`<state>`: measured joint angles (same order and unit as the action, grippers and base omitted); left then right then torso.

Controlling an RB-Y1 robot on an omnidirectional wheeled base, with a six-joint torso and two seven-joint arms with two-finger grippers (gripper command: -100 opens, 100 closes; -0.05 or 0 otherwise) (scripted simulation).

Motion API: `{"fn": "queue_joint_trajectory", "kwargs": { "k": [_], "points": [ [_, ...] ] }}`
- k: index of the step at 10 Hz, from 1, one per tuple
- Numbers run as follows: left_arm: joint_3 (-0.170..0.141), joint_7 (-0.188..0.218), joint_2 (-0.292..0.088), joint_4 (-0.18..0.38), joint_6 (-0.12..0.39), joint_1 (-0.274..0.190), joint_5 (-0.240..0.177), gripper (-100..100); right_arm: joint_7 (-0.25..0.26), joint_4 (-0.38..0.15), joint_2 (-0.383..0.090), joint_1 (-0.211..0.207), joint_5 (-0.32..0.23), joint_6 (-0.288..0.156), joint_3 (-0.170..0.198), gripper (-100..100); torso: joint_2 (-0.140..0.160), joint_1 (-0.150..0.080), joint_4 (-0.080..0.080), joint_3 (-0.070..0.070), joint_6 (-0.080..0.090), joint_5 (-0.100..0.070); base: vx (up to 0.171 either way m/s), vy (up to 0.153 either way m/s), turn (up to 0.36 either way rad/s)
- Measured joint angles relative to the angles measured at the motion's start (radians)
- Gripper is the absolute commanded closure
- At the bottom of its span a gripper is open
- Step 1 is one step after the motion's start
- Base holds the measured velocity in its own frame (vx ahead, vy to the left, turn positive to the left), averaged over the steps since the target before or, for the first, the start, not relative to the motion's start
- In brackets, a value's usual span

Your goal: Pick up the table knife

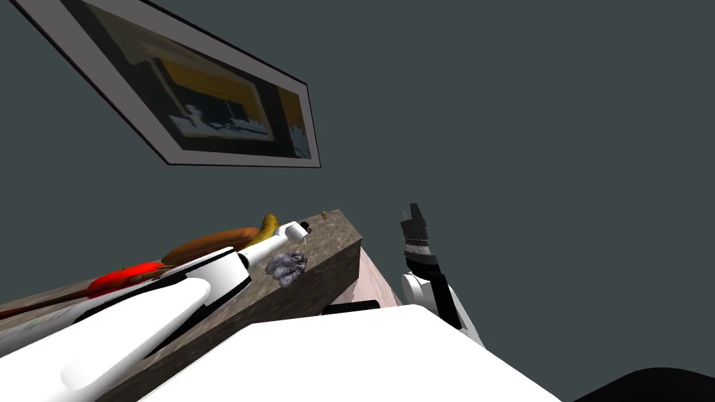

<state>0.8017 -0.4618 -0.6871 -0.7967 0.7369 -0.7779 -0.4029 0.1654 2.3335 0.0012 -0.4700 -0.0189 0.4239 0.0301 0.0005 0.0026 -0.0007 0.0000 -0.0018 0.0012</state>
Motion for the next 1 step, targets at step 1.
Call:
{"fn": "queue_joint_trajectory", "kwargs": {
  "k": [1],
  "points": [
    [0.003,0.006,0.0,0.0,0.002,0.0,0.0,0,0.0,0.0,0.0,0.0,0.0,0.0,0.0,0,-0.001,-0.001,0.0,0.0,0.0,0.0,0.0,0.0,0.0]
  ]
}}
